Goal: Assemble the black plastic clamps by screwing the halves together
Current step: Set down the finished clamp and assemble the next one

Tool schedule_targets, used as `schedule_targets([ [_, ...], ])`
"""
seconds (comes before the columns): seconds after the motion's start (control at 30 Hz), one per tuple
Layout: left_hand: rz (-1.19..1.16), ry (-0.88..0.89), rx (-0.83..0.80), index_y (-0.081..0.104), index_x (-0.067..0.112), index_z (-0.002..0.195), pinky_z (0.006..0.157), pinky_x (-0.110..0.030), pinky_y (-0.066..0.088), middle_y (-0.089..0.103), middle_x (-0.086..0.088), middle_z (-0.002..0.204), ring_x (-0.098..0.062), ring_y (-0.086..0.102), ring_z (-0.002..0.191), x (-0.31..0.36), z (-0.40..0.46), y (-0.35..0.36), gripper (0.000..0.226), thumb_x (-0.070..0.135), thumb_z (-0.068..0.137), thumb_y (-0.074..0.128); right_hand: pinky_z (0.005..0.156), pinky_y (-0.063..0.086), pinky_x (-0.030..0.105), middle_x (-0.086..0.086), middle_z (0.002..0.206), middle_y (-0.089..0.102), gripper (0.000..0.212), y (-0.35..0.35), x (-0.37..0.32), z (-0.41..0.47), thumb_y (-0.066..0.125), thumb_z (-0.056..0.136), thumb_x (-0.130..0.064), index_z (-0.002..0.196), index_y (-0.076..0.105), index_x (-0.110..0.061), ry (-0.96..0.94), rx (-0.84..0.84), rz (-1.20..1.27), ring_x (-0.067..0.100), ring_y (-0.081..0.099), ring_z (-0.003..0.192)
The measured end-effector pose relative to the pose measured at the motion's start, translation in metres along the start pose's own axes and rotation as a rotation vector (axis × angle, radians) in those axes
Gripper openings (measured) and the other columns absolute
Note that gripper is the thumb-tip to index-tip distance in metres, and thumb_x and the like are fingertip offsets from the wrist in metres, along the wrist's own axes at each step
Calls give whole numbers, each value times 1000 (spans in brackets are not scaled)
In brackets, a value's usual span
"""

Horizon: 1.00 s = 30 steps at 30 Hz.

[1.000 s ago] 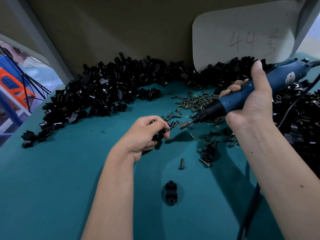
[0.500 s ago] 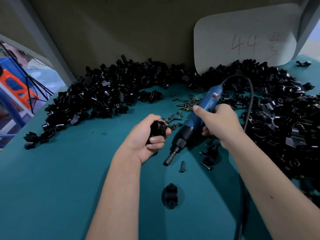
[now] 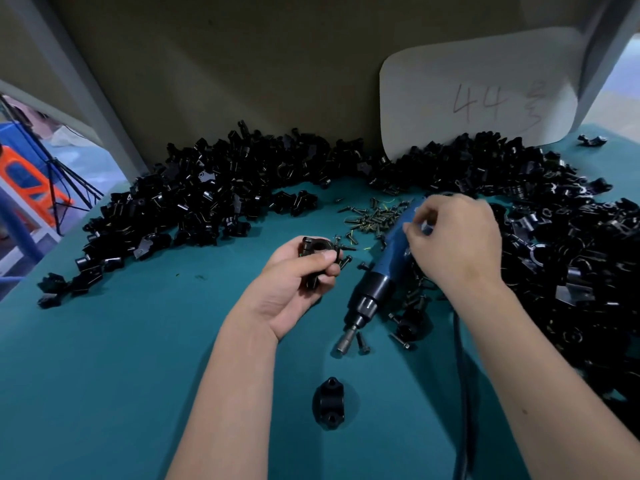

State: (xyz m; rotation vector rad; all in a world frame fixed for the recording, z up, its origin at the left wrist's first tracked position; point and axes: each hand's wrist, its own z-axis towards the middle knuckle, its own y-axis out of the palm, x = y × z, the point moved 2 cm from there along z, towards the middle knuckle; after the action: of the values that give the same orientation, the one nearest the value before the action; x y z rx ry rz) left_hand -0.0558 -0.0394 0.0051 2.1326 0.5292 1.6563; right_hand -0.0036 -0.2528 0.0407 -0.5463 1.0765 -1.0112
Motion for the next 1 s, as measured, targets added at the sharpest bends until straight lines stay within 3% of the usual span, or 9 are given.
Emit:
schedule_targets([
  [0.07,50,22,-11,62,4,106,56,-19,51,66,-14,96,-15,63,70,-1,0,2,24,-5,85,69,81,52,36,-7,91,67,3,-1,-9,-2,75,92,-31,91,74,-28,-155,5,157,19,59,93],
  [0.13,131,50,-27,66,8,106,57,-18,52,69,-9,91,-13,63,71,-1,-1,4,27,-1,81,73,79,54,27,-11,88,72,6,1,-19,-6,74,94,-24,95,79,-28,-272,-188,426,8,65,84],
  [0.23,182,75,-63,68,10,108,59,-17,52,67,-2,84,-10,63,71,-2,-2,5,35,4,75,77,86,53,27,-11,91,77,12,9,-31,-12,74,95,-19,102,82,-23,-413,-398,520,8,70,89],
  [0.4,140,90,-68,67,7,109,61,-17,53,69,0,83,-9,63,72,-1,0,2,37,4,74,79,86,54,30,-11,89,78,10,10,-30,-10,76,94,-18,100,83,-21,-388,-381,579,7,70,88],
  [0.5,156,96,-43,69,5,115,63,-18,54,71,-2,88,-11,66,75,-1,1,-3,43,3,74,85,89,53,22,-17,96,77,17,9,-26,-8,71,98,-19,106,82,-28,-369,-484,616,1,69,95],
  [0.63,106,108,-75,72,4,116,65,-17,54,71,-4,95,-11,65,73,-2,2,-4,39,5,77,78,84,51,18,-16,91,76,15,11,-26,-7,74,95,-18,102,83,-28,-360,-434,654,5,69,92],
  [0.73,81,91,-98,76,8,107,63,-18,52,69,-5,94,-11,61,69,-2,4,0,32,1,77,70,75,50,24,-9,80,73,6,13,-29,-8,76,94,-23,92,81,-23,-383,-383,580,10,65,80],
  [0.87,148,90,-109,65,8,114,61,-17,47,64,-2,92,-9,55,68,-4,3,4,35,10,81,72,64,42,31,-6,68,58,22,15,-36,-14,66,100,-28,82,61,-17,-475,-373,421,15,53,68],
  [1.0,210,116,-139,69,17,115,58,-15,40,62,2,89,-9,48,65,-4,0,5,28,14,87,74,62,42,45,-3,61,48,41,19,-40,-18,52,107,-36,71,48,-16,-482,-375,365,20,47,63],
])
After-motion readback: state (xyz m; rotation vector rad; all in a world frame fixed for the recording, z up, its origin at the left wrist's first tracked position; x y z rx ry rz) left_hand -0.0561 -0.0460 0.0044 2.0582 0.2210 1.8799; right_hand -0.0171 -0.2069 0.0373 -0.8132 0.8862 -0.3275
